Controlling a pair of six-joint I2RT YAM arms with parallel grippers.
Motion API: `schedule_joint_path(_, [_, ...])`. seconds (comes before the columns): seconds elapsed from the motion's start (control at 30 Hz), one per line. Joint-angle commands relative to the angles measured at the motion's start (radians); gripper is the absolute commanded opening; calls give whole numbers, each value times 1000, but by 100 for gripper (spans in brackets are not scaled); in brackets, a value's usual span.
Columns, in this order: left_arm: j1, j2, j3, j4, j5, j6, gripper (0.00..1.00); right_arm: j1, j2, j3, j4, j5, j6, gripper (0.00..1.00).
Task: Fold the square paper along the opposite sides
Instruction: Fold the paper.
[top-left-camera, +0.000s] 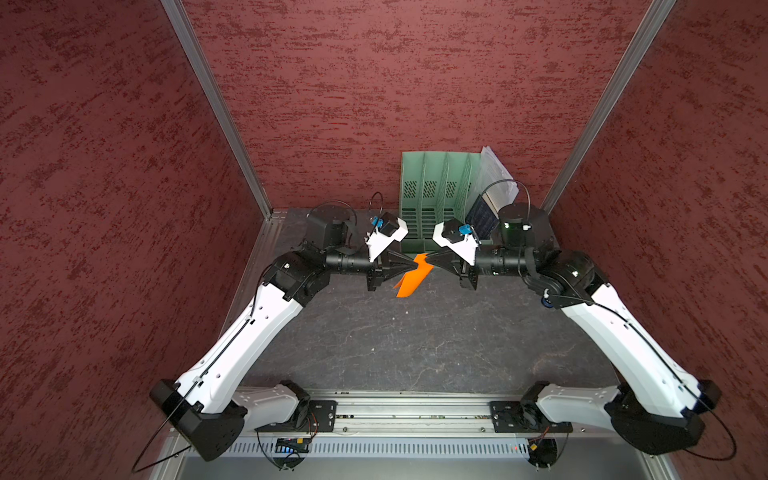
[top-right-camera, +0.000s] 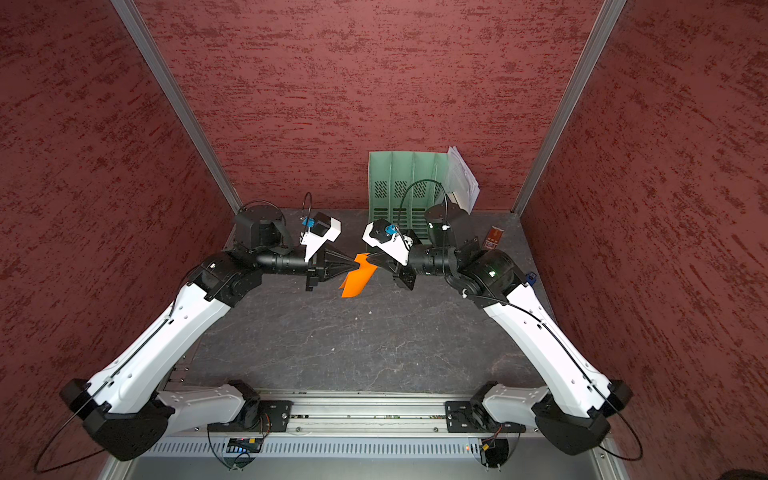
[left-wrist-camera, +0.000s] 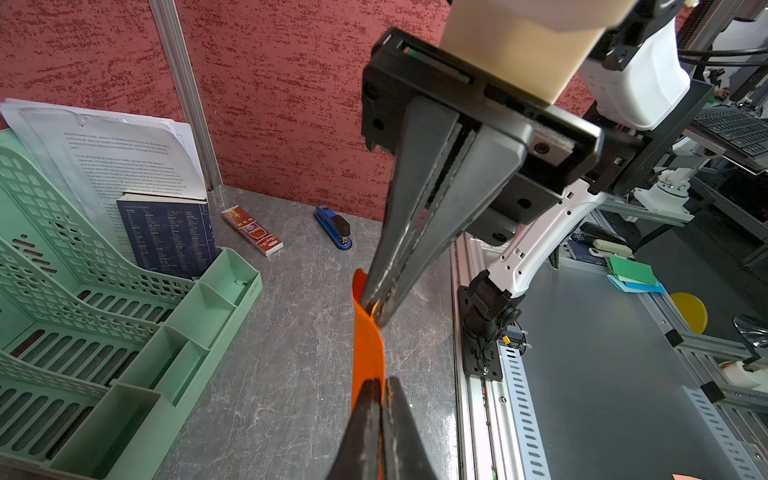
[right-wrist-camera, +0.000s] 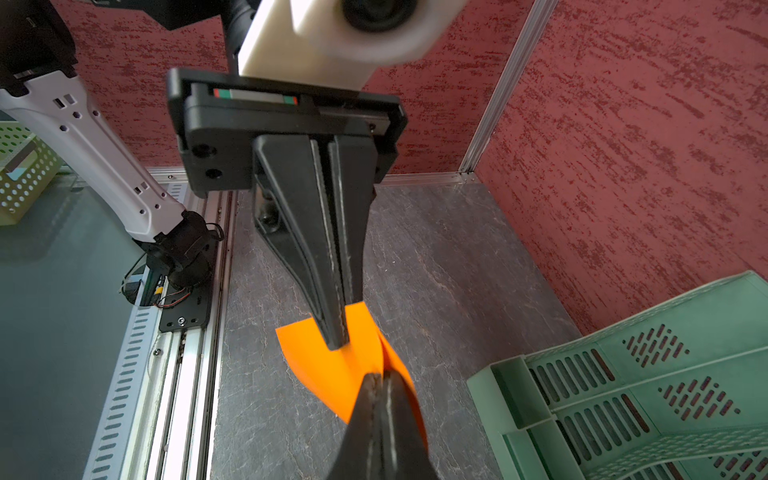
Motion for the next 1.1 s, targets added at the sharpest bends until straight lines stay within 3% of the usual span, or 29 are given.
schedule_joint_path(0.0, [3,-13,-13,15,13,-3,7,3,-19,-5,34,16,13,0])
schedule_joint_path(0.53, [3,-11,-11,18,12,0,0,4,-18,-10,39,18,9,0])
schedule_joint_path(1.07, [4,-30,-26,55,3,-18,0,4,-19,-10,45,21,12,0])
